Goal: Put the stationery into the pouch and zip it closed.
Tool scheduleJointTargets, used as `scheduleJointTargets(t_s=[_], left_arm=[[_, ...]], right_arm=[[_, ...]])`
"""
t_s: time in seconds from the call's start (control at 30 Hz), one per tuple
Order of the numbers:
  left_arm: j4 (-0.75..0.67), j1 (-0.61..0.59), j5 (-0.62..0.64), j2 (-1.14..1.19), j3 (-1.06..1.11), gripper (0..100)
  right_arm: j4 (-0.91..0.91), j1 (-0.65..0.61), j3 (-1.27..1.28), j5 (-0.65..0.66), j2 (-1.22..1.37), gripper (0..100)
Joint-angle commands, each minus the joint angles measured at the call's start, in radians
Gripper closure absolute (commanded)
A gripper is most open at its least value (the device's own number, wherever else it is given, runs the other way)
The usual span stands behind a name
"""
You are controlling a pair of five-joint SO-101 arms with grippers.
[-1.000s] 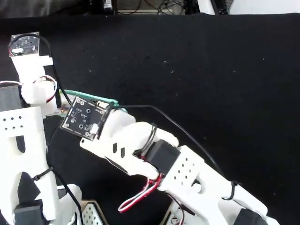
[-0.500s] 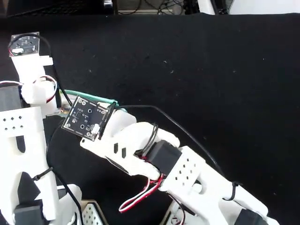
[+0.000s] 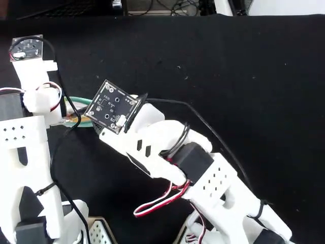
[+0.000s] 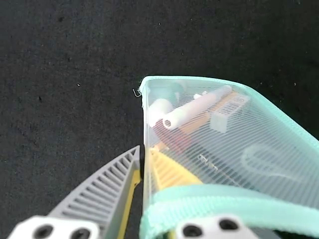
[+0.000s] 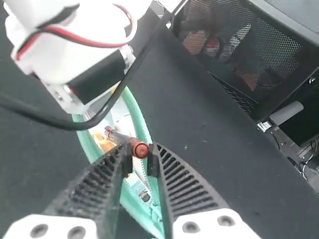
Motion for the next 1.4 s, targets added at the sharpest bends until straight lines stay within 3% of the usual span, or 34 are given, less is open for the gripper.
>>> scheduleJointTargets(t_s=[0.0,0.33,0.53,0.77,0.9,1.0,1.2,1.37], left_arm=[[-0.015,-0.012,-0.009,0.017,0.031,97],[-0.015,-0.012,-0.009,0.017,0.031,97],[-0.015,-0.012,-0.009,0.017,0.031,97],[-0.015,-0.012,-0.009,0.017,0.031,97],[-0.015,-0.012,-0.009,0.017,0.031,97],[-0.015,-0.012,-0.009,0.017,0.031,97],[-0.015,-0.012,-0.009,0.017,0.033,97],[-0.015,-0.012,-0.009,0.017,0.036,97]], right_arm=[[0.02,0.02,-0.074,0.025,-0.031,98.5],[0.425,0.02,-0.398,0.305,0.051,98.5],[0.506,0.018,-0.463,0.396,0.211,98.5],[0.483,-0.008,-0.467,0.384,0.323,97.2],[0.491,-0.025,-0.489,0.259,0.306,79.6],[0.493,-0.058,-0.493,0.259,0.257,69.2],[0.493,-0.115,-0.489,0.212,0.096,74.1],[0.566,0.003,-0.427,0.21,-0.031,74.7]])
